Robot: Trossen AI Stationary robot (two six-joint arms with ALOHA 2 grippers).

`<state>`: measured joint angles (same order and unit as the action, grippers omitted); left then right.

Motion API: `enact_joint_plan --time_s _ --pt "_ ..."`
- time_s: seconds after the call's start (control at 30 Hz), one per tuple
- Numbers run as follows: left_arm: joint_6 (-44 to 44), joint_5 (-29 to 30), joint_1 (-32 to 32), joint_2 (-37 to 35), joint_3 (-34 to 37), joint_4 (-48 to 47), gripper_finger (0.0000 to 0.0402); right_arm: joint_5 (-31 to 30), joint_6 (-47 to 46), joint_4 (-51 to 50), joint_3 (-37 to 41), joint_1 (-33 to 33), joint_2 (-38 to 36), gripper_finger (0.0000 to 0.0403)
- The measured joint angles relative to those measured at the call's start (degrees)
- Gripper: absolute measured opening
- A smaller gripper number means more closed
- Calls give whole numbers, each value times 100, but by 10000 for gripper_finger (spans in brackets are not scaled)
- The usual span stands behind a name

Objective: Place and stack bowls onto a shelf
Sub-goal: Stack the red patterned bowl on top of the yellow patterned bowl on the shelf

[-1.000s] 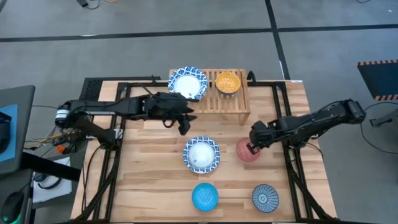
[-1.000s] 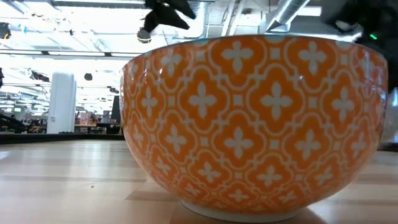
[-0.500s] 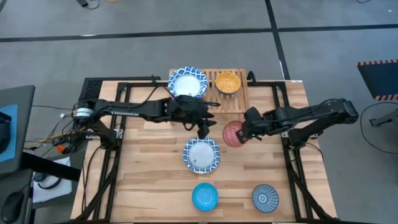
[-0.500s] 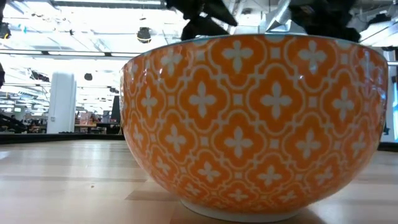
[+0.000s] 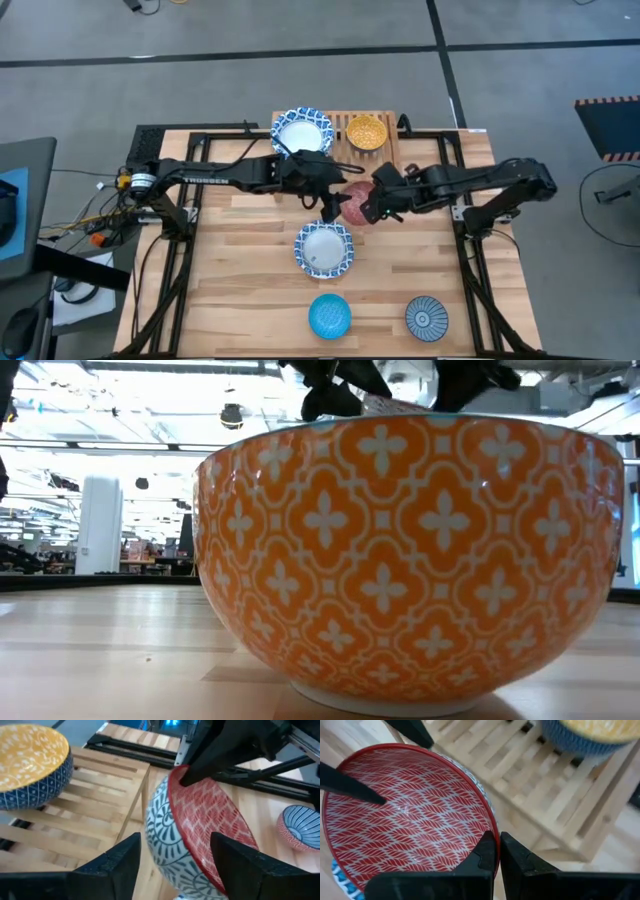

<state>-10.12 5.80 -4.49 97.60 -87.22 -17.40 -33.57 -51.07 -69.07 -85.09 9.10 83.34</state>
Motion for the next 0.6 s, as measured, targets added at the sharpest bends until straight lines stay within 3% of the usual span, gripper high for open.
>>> enact_joint_plan --time_s 0.17,0.47,0.6 --pt "4 145 4 -11 -14 17 183 -229 423 -75 -386 13 60 31" --pt "-24 849 -25 -15 -10 128 27 -478 407 42 -420 7 60 31" --pt "3 901 -54 -15 2 113 9 -486 465 244 -425 31 47 30"
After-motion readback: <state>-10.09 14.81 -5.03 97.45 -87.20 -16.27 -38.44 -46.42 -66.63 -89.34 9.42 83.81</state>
